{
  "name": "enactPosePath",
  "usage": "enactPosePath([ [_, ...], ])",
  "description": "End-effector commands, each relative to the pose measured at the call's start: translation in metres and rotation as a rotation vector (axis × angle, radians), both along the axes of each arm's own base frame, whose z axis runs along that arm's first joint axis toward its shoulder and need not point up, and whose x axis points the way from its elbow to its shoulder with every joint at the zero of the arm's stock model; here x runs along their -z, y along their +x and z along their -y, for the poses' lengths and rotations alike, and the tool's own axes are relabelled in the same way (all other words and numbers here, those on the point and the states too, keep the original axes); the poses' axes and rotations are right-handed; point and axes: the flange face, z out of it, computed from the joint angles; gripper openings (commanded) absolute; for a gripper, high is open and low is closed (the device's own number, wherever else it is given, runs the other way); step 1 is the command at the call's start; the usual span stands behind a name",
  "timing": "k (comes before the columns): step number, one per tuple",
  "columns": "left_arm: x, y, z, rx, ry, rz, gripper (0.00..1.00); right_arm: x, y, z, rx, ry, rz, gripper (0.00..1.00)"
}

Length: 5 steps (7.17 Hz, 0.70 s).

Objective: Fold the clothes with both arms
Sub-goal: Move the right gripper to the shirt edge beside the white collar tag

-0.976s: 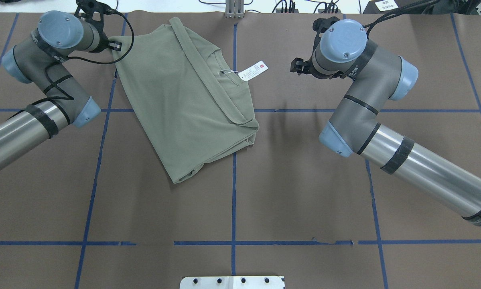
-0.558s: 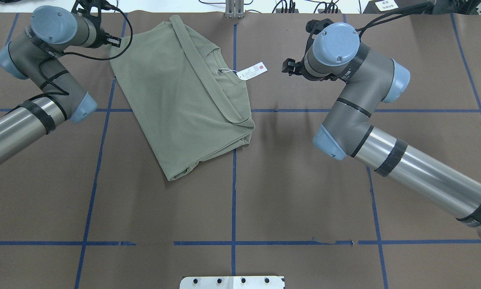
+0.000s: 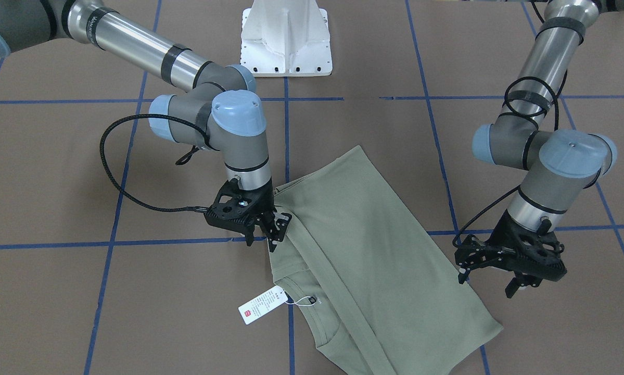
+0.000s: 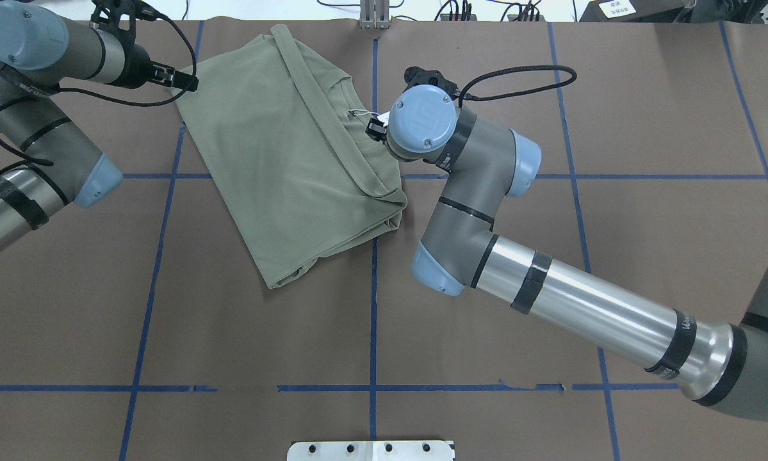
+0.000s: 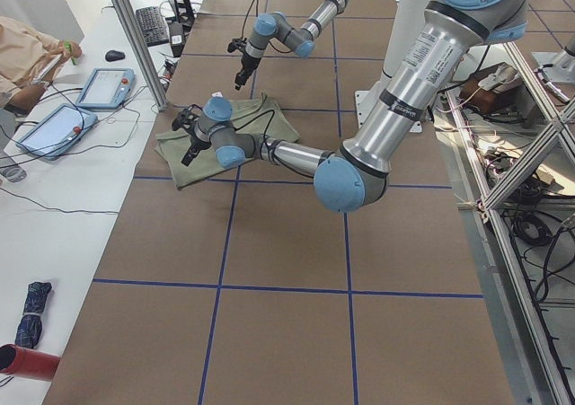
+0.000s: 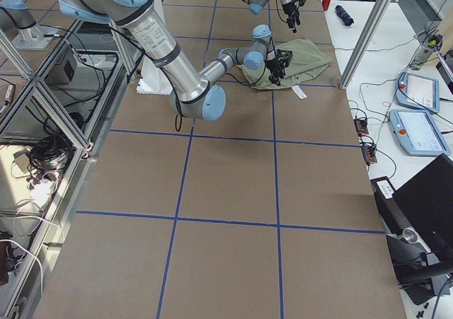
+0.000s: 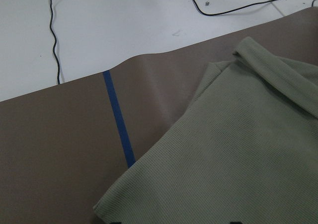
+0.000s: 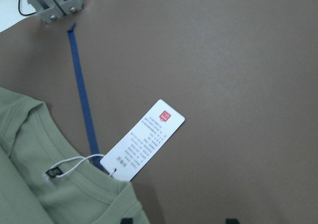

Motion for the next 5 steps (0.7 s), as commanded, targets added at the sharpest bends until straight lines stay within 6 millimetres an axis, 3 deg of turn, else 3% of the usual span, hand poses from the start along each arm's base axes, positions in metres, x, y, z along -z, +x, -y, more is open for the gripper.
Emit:
enactPosePath([
  [1,-0.001,0.005,-0.004,-0.002,-0.011,-0.010,1.00,-0.012,-0.024,-0.019,0.015,-0.019,-0.023,0.58],
  [5,-0.003,0.010,-0.007,-0.003,-0.021,-0.013,1.00,-0.020,-0.040,-0.039,0.043,-0.028,-0.034,0.57],
])
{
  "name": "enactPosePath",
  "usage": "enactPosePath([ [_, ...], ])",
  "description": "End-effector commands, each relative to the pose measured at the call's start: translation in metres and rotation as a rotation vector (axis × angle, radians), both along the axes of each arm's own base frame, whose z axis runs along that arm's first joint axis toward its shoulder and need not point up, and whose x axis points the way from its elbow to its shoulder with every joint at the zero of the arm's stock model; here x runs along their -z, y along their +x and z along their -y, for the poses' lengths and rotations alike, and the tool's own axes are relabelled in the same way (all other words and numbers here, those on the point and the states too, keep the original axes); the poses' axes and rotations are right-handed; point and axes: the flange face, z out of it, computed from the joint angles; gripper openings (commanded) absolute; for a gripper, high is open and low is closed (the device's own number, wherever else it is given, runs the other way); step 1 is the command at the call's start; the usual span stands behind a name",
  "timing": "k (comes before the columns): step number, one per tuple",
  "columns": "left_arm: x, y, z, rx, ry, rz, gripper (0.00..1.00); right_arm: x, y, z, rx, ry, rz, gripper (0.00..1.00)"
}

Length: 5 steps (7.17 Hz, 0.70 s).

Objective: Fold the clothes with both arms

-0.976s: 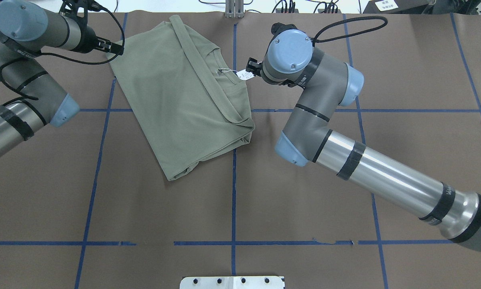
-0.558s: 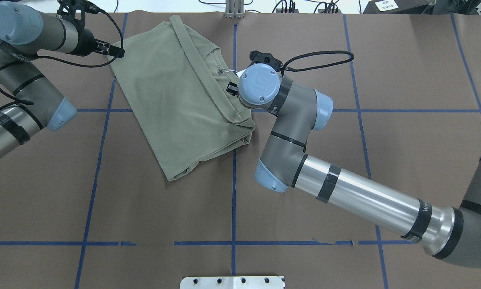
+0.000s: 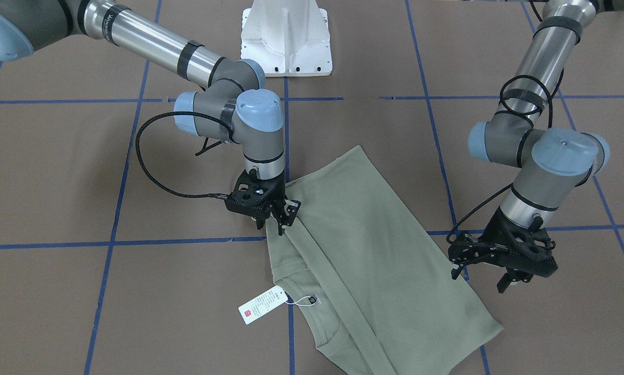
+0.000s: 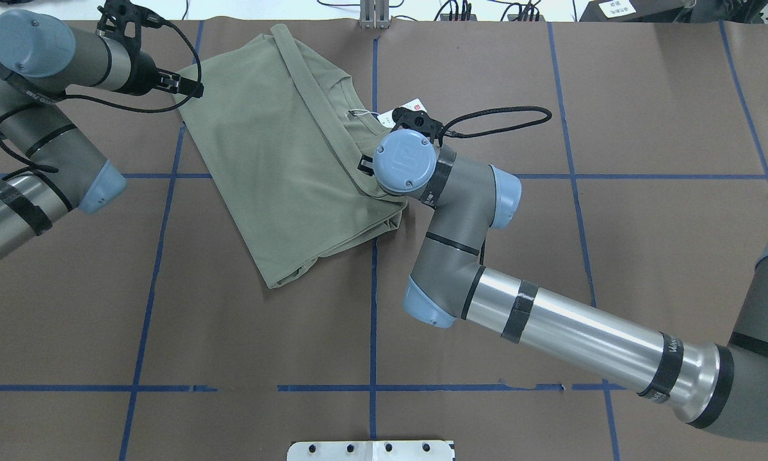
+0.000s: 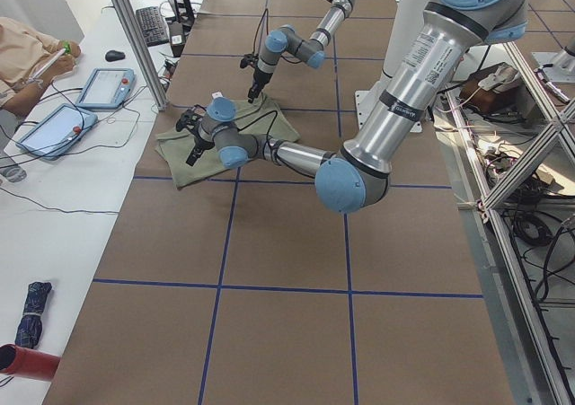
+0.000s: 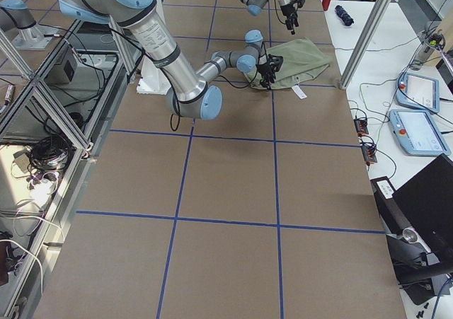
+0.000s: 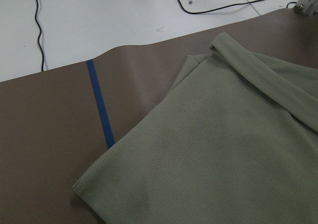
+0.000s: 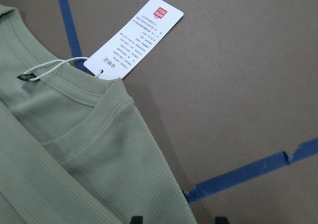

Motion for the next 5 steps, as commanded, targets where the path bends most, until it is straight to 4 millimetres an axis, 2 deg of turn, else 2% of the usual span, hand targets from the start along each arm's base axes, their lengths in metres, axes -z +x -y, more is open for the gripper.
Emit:
enactPosePath([
  [1,-0.0086,-0.0013,-0.0028,-0.001,-0.010,0.006,1.00,-0.0030,-0.0039,-0.0050,0.007,-0.001,-0.004,0.50],
  [2,-0.0087,-0.0004,-0.0032,-0.002,-0.009,0.008,1.00,-0.0030,-0.0039,-0.0050,0.007,-0.001,-0.004,0.23],
  [3,-0.0087,-0.0003,-0.0032,-0.002,-0.009,0.008,1.00,-0.0054,-0.0036,-0.0051,0.007,-0.002,-0.007,0.00],
  [5,-0.0087,-0.0003,-0.0032,-0.001,-0.010,0.007,1.00,0.0007,-0.0005,-0.0057,0.011,0.002,-0.009,0.00],
])
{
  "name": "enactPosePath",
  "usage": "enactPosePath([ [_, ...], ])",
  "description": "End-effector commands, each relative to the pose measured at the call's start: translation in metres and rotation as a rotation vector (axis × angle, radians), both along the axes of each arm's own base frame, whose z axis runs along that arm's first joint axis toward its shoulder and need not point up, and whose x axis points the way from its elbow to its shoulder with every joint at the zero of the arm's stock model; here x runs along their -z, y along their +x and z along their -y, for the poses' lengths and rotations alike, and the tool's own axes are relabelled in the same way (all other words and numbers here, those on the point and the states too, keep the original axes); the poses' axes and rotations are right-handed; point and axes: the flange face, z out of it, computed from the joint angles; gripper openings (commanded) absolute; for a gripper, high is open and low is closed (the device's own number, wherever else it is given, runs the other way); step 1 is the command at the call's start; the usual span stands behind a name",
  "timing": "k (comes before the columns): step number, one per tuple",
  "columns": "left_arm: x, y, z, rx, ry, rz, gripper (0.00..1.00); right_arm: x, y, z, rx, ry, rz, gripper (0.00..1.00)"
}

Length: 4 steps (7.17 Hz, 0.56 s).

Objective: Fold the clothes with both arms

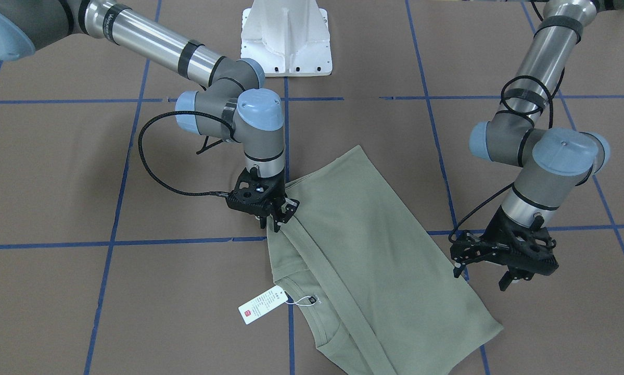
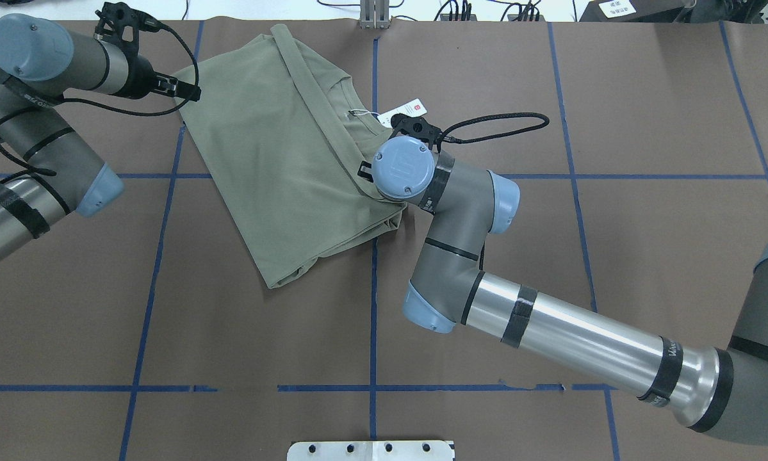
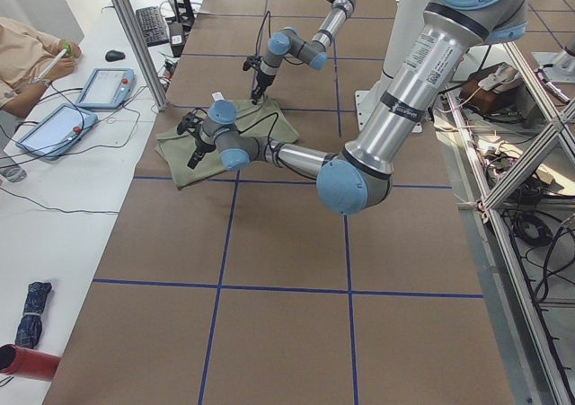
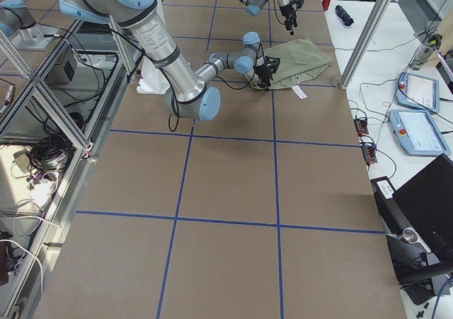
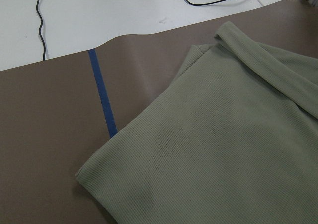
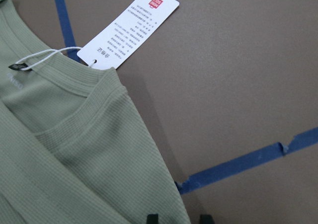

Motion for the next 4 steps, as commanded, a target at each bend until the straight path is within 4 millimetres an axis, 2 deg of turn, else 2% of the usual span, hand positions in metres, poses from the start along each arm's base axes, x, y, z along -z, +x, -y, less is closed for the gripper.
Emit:
enactPosePath([
  [1,0.000,0.000,0.000,0.000,0.001,-0.001,1.00,0.018,0.012,-0.005,0.006,-0.005,-0.013,0.00],
  [2,-0.001,0.000,0.000,0.001,-0.002,0.000,1.00,0.026,0.024,-0.012,0.006,-0.008,-0.018,0.00],
  [4,0.000,0.000,0.000,0.001,0.000,-0.001,1.00,0.017,0.035,-0.021,0.001,-0.011,-0.020,0.00],
])
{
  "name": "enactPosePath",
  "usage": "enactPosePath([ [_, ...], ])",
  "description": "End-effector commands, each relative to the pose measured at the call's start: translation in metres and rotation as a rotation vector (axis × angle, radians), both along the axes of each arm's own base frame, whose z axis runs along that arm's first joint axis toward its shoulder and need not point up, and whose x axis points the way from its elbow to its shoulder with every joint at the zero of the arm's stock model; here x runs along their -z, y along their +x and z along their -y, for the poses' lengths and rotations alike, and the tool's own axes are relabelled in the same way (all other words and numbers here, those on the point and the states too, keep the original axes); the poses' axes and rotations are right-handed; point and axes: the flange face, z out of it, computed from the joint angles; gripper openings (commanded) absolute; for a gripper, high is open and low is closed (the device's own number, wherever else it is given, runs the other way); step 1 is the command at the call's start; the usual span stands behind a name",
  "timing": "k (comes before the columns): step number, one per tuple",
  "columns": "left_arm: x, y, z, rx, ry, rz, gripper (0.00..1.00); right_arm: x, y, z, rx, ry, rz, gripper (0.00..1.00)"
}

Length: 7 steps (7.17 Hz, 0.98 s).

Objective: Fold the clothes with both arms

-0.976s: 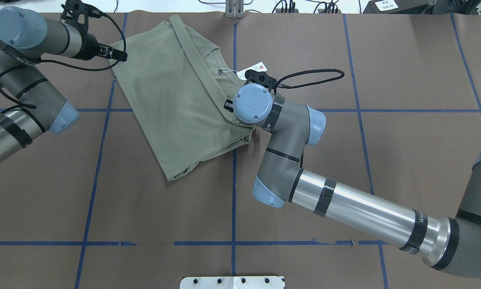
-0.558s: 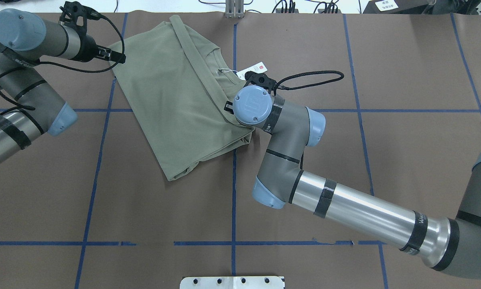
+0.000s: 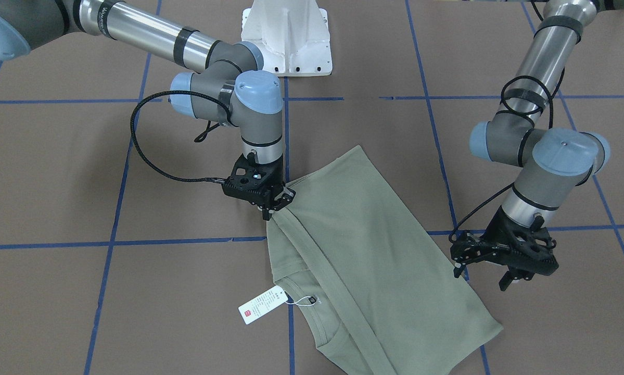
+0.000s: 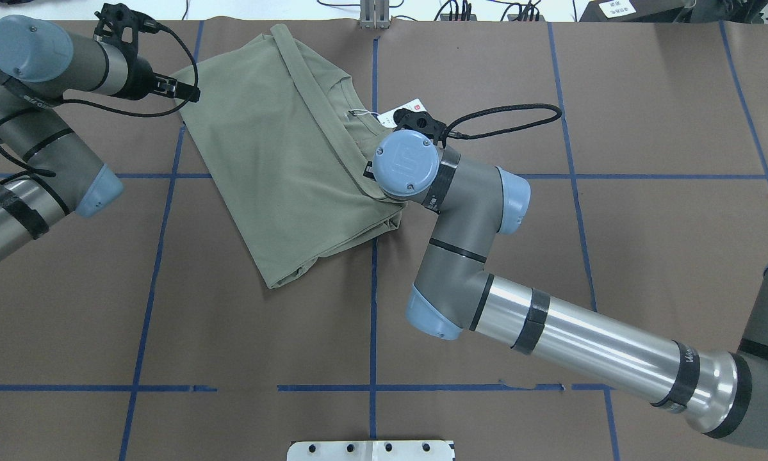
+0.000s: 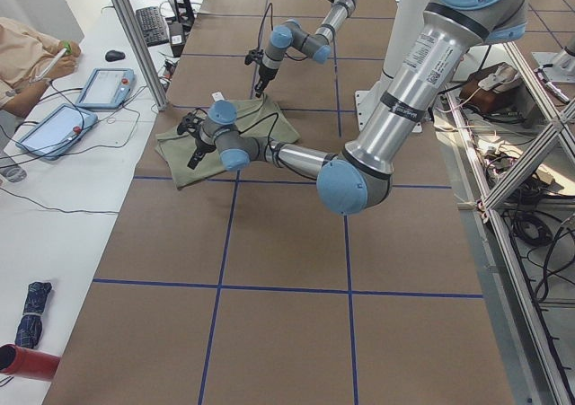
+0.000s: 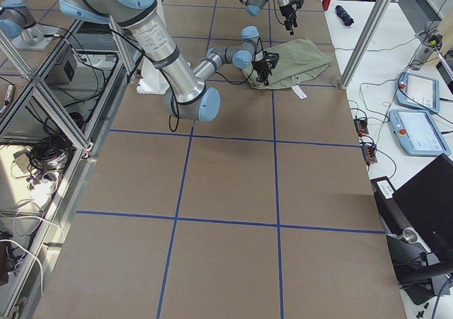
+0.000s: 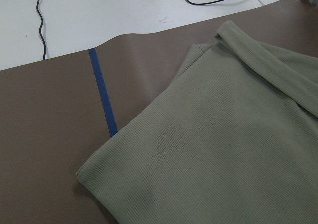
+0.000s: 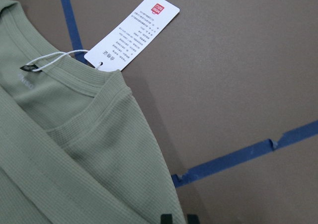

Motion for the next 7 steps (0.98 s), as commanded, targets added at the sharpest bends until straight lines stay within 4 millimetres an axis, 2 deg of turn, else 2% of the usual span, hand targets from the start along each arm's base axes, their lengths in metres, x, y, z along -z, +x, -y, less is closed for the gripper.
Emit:
enactPosePath([
  [1,0.000,0.000,0.000,0.000,0.001,-0.001,1.00,-0.003,0.006,-0.005,-0.001,-0.001,-0.003,0.00],
  [2,0.001,0.000,0.000,0.000,0.002,-0.002,1.00,-0.004,0.000,-0.009,0.016,0.004,-0.006,0.18],
  [3,0.000,0.001,-0.001,0.003,-0.005,-0.005,1.00,-0.007,-0.002,-0.008,0.027,0.015,-0.019,0.45],
  [6,0.001,0.001,-0.001,0.005,-0.009,-0.008,1.00,-0.025,-0.013,0.001,0.015,0.035,-0.030,0.45],
  [7,0.001,0.001,-0.001,0.005,-0.008,-0.009,1.00,-0.023,-0.014,0.002,0.015,0.036,-0.028,0.45],
])
